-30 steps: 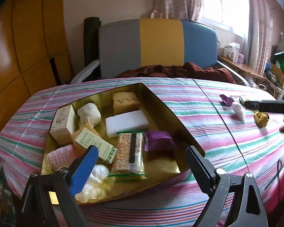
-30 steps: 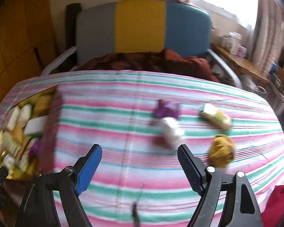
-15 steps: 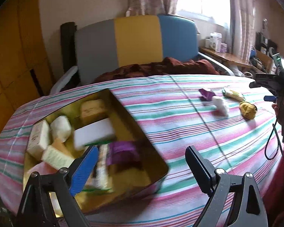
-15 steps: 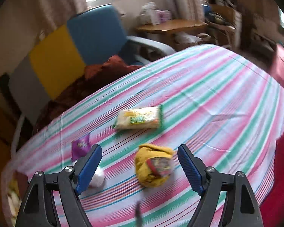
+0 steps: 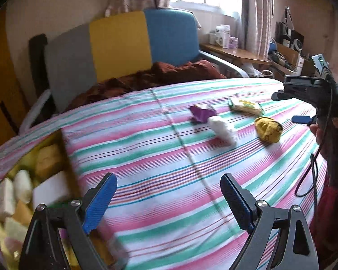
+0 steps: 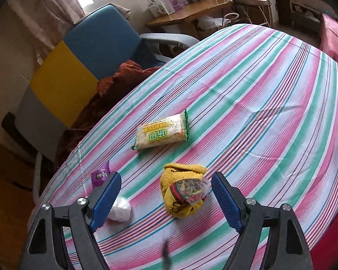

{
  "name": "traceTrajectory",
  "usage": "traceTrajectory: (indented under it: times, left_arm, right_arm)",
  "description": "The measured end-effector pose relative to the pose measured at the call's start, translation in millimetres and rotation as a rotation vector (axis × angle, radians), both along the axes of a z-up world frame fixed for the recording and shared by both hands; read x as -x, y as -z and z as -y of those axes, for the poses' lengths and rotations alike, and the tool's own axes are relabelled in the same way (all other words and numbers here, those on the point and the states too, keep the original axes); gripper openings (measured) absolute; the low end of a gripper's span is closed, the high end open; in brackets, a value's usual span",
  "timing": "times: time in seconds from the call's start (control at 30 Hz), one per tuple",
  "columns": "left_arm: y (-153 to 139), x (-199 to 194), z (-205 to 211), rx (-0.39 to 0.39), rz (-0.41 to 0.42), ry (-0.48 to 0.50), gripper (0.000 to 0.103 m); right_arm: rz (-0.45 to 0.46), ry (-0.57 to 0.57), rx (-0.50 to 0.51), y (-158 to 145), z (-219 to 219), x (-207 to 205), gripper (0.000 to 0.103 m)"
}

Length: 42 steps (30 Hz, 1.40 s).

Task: Organize objects
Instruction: 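Move both tools back toward the remaining items, then grasp the clear plastic bundle with the left tool while the right tool grasps the yellow pouch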

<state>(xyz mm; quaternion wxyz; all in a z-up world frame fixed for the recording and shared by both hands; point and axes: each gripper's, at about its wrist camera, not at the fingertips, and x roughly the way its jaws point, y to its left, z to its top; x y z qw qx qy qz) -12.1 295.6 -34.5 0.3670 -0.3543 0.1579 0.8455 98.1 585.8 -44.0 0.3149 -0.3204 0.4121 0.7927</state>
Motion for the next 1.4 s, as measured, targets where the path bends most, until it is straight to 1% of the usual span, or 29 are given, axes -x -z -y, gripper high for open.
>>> traceTrajectory:
  times: [0.23, 0.33, 0.4, 0.5, 0.67, 0.8, 0.9, 0.93, 0.97, 1.0, 1.03, 1.07, 1.1, 1.13, 1.27, 1.4]
  left_arm:
    - [13, 18, -46, -0.014, 0.1, 0.025, 0.093]
    - [17, 23, -66, -0.018, 0.106, 0.038, 0.093]
    - [22, 28, -82, -0.022, 0.118, 0.049, 0.093]
    - [29, 35, -102, -0.032, 0.147, 0.063, 0.093]
    - [42, 43, -132, -0.058, 0.206, 0.077, 0.093]
    - [51, 47, -149, -0.068, 0.205, 0.081, 0.093]
    - [59, 55, -159, -0.067, 0.211, 0.067, 0.091]
    - [62, 58, -162, -0.066, 0.214, 0.061, 0.09]
    - [66, 61, -166, -0.063, 0.224, 0.059, 0.084]
    - [69, 63, -168, -0.061, 0.239, 0.059, 0.075]
    - [71, 66, -170, -0.059, 0.248, 0.058, 0.074]
    - [70, 66, -170, -0.067, 0.229, 0.059, 0.068]
    - [71, 66, -169, -0.068, 0.23, 0.069, 0.052]
    - [72, 65, -169, -0.064, 0.23, 0.078, 0.049]
    - [71, 61, -155, -0.084, 0.239, 0.103, 0.045]
    - [71, 48, -133, -0.097, 0.25, 0.11, 0.045]
  right_arm:
    - [-0.075, 0.031, 0.06, 1, -7, -11, 0.084]
    - [-0.09, 0.052, 0.062, 0, -10, -15, 0.084]
    - [-0.099, 0.047, 0.082, 2, -11, -14, 0.084]
    - [-0.098, 0.049, 0.104, 5, -13, -14, 0.084]
    - [-0.088, 0.042, 0.11, 7, -12, -11, 0.084]
    - [-0.062, 0.008, 0.113, 11, -9, -4, 0.084]
    - [-0.049, 0.009, 0.106, 12, -10, -2, 0.084]
    - [-0.045, 0.016, 0.107, 13, -10, -3, 0.084]
    - [-0.041, 0.023, 0.11, 14, -11, -3, 0.084]
    - [-0.037, 0.027, 0.114, 15, -12, -4, 0.084]
    - [-0.031, 0.03, 0.118, 17, -13, -4, 0.084]
    - [-0.023, 0.03, 0.118, 18, -13, -3, 0.084]
    - [-0.017, 0.03, 0.116, 18, -13, -2, 0.084]
    - [-0.007, 0.03, 0.112, 19, -13, -1, 0.084]
    - [0.03, 0.042, 0.102, 22, -14, 0, 0.084]
    - [0.081, 0.067, 0.101, 28, -19, 0, 0.084]
